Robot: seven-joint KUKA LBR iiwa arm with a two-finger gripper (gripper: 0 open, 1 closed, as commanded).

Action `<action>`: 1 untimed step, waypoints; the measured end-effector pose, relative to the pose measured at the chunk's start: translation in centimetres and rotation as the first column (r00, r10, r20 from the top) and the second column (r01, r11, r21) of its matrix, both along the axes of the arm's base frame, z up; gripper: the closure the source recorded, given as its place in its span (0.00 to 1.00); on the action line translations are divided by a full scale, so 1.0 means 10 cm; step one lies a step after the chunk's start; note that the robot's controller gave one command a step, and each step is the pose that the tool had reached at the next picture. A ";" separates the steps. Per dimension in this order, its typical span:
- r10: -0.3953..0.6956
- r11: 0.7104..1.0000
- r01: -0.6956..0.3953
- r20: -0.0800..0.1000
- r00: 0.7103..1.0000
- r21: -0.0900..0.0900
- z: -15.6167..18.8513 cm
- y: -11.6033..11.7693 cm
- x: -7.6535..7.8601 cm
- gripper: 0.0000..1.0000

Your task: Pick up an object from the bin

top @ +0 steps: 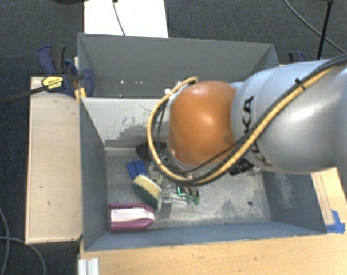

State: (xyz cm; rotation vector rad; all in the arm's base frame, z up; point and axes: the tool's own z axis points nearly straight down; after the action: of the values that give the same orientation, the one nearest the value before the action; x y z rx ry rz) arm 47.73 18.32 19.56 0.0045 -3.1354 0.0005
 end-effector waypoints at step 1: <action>0.002 1.000 -0.002 0.002 1.000 -0.001 -1.29 -0.32 0.40 0.00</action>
Offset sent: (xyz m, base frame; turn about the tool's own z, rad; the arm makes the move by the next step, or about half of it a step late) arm 0.0407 -0.0303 -0.1256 -0.0046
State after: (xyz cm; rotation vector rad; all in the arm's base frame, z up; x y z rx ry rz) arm 51.73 15.13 6.62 0.0080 -3.1370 0.0028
